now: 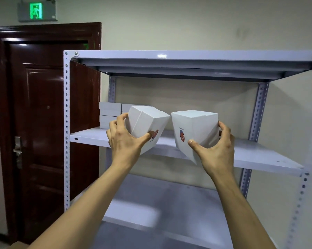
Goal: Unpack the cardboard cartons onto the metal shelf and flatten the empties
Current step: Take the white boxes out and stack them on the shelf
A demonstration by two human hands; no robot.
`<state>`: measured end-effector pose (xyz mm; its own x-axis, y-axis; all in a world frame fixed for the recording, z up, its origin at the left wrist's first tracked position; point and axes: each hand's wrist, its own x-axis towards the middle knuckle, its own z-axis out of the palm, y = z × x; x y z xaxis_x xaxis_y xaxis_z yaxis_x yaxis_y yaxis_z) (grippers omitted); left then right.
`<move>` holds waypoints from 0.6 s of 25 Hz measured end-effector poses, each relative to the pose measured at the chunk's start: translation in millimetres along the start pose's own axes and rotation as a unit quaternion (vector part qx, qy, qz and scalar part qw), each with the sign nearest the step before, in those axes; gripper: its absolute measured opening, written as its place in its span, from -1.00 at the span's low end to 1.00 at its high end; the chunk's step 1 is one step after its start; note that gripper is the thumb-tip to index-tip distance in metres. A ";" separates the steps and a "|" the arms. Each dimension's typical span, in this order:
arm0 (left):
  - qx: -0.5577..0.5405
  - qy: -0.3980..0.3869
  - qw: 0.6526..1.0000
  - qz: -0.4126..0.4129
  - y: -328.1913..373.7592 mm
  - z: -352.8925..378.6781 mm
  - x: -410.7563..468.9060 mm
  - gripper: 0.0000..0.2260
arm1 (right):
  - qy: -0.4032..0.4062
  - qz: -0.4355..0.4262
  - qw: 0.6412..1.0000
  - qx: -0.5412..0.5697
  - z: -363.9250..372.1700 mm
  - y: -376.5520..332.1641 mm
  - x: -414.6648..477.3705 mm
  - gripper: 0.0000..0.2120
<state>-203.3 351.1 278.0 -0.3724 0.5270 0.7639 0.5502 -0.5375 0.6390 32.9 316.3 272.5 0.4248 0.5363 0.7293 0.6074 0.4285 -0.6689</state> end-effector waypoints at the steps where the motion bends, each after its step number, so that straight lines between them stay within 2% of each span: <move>1: 0.000 -0.003 1.000 -0.004 -1.4 5.8 1.3 -0.22 | 0.000 0.002 1.000 -0.002 0.8 3.2 2.5 -0.07; 15: -0.007 -0.046 0.997 -0.059 -19.8 80.1 23.5 -0.22 | 0.008 0.041 0.999 -0.028 30.8 35.0 35.7 -0.06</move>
<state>-163.1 426.9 276.1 -0.3632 0.6446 0.6727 0.4960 -0.4774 0.7253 48.7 372.8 270.7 0.4852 0.5556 0.6751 0.6066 0.3421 -0.7176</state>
